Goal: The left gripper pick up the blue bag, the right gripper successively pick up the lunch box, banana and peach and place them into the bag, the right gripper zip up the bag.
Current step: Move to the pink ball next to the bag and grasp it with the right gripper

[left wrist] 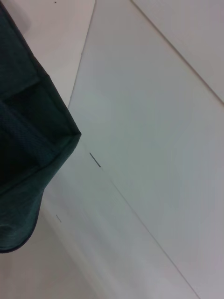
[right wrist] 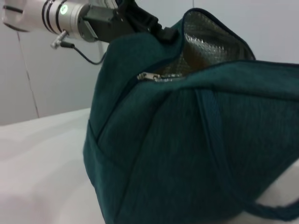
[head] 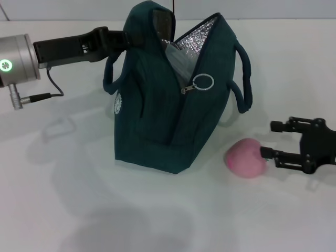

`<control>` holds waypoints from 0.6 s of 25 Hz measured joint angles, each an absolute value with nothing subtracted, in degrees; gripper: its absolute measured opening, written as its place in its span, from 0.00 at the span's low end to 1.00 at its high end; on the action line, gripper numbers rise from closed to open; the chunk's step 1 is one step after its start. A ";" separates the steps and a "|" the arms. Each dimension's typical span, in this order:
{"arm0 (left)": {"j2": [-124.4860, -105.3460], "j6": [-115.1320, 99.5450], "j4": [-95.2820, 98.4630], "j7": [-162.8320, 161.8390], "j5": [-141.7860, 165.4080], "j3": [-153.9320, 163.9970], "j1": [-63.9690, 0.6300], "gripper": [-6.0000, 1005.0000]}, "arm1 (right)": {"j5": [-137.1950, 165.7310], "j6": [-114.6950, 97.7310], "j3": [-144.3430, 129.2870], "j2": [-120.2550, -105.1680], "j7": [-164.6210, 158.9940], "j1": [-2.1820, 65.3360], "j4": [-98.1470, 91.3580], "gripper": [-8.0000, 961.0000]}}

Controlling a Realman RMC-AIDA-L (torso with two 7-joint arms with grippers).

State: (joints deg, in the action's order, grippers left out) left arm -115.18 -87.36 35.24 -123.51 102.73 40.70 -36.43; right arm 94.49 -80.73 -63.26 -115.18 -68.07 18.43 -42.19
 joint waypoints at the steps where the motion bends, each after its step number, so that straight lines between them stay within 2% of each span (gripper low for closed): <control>1: -115.18 -87.36 35.24 -123.47 102.71 40.69 -36.35 0.05 | 94.75 -81.75 -63.24 -115.08 -69.65 19.45 -42.12 0.70; 5: -115.02 -87.36 35.24 -123.40 102.65 40.69 -36.24 0.05 | 94.92 -86.35 -62.57 -114.57 -75.58 21.38 -44.44 0.71; 14: -114.84 -87.53 35.24 -123.43 102.48 40.70 -36.14 0.05 | 104.18 -93.12 -62.35 -112.46 -102.35 22.42 -65.16 0.72; 15: -114.82 -87.53 35.24 -123.48 102.48 40.69 -36.09 0.05 | 106.53 -94.70 -62.37 -112.41 -106.36 22.84 -67.96 0.81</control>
